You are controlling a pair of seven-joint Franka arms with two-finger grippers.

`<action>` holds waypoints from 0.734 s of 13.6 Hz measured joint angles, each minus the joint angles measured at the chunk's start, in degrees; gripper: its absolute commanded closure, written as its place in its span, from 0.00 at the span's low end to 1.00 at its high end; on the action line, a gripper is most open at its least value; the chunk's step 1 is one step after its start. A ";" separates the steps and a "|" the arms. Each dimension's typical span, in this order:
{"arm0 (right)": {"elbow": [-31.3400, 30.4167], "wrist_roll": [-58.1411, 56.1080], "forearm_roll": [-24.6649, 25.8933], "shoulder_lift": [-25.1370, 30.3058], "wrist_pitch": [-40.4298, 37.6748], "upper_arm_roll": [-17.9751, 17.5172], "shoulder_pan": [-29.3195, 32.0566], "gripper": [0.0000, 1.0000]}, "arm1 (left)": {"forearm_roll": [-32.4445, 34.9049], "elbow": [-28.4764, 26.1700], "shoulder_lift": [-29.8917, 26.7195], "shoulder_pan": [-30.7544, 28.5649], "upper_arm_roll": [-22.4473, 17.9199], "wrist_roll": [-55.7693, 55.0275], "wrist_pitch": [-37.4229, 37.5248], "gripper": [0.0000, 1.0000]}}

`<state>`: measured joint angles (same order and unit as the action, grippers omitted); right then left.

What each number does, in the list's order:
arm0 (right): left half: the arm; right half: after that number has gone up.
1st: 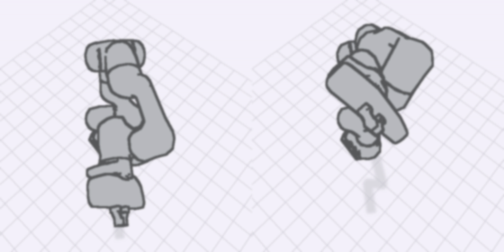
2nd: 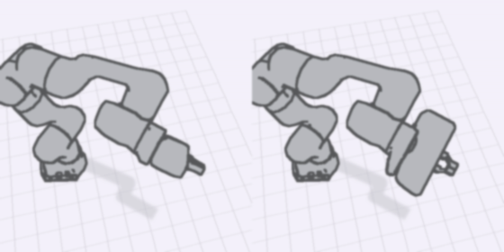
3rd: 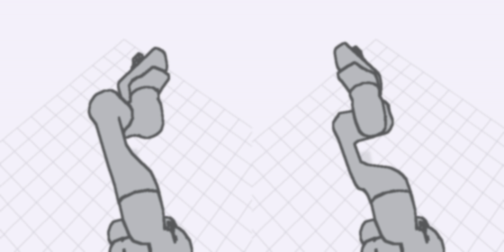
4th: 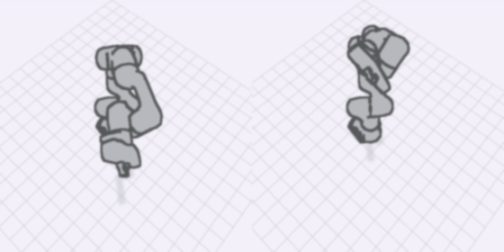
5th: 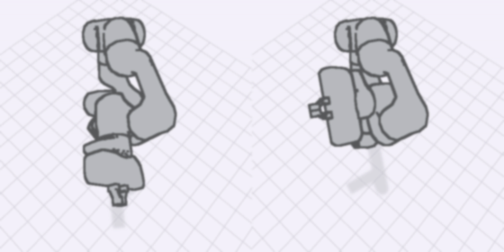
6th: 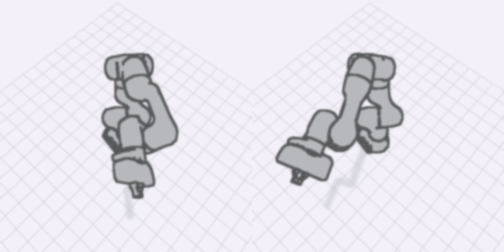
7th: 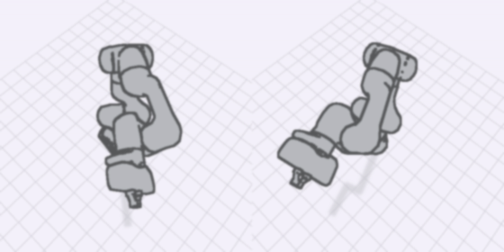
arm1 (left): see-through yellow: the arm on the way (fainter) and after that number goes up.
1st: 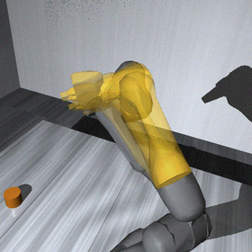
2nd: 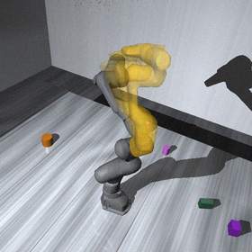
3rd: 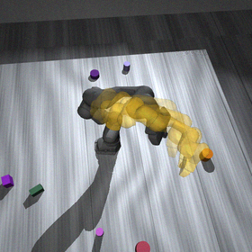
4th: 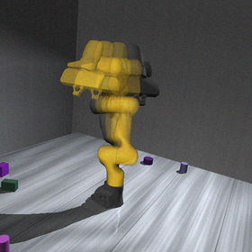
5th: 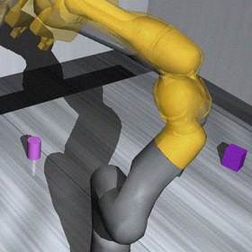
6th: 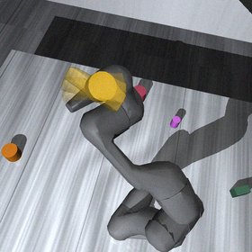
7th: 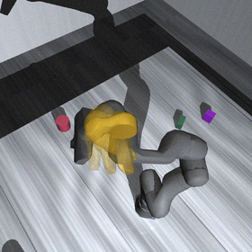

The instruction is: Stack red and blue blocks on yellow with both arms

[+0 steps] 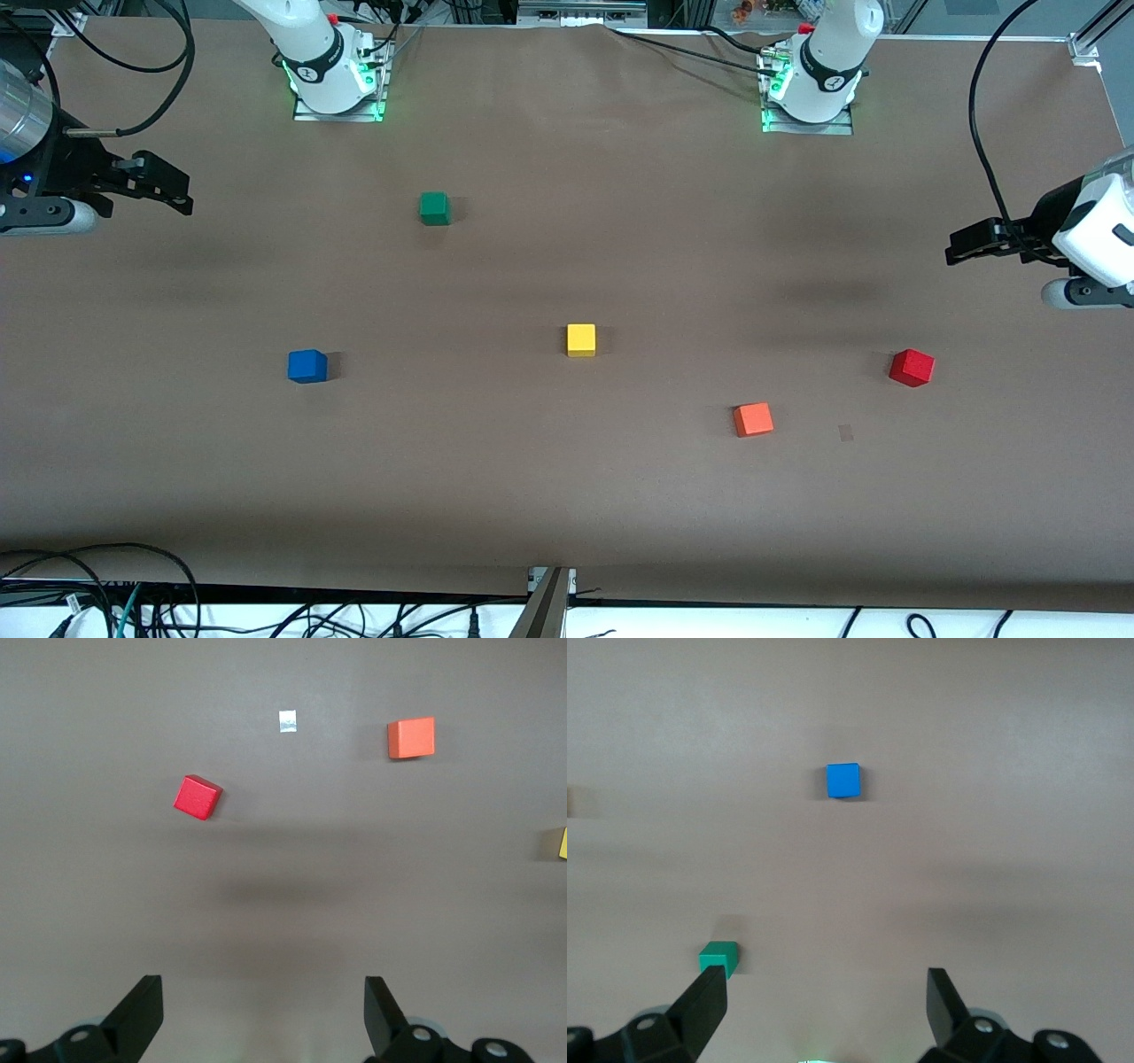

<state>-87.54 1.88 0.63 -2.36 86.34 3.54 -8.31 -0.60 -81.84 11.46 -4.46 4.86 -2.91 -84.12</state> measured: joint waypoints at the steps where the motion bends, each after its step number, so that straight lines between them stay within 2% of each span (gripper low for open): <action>1: 0.00 0.00 0.00 0.00 0.00 0.00 0.00 0.00 | 0.02 0.01 0.49 0.00 -0.03 1.32 -0.12 0.00; 3: 0.00 0.00 0.00 0.00 0.00 0.00 0.00 0.00 | 0.75 -0.10 2.19 -0.01 -0.07 3.30 -0.16 0.00; 6: 0.00 0.01 0.00 0.00 0.00 0.01 0.00 0.00 | 2.37 -0.40 7.69 -0.35 -0.24 7.32 -1.34 0.00; 10: 0.00 0.02 0.01 0.00 0.07 0.01 0.01 0.00 | 2.86 -3.12 15.09 -3.57 -0.34 17.69 -12.33 0.00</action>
<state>-87.53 1.90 0.63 -2.36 86.41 3.54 -8.30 2.26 -84.95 26.55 -8.04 4.52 14.78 -96.45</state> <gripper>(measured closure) 0.000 0.000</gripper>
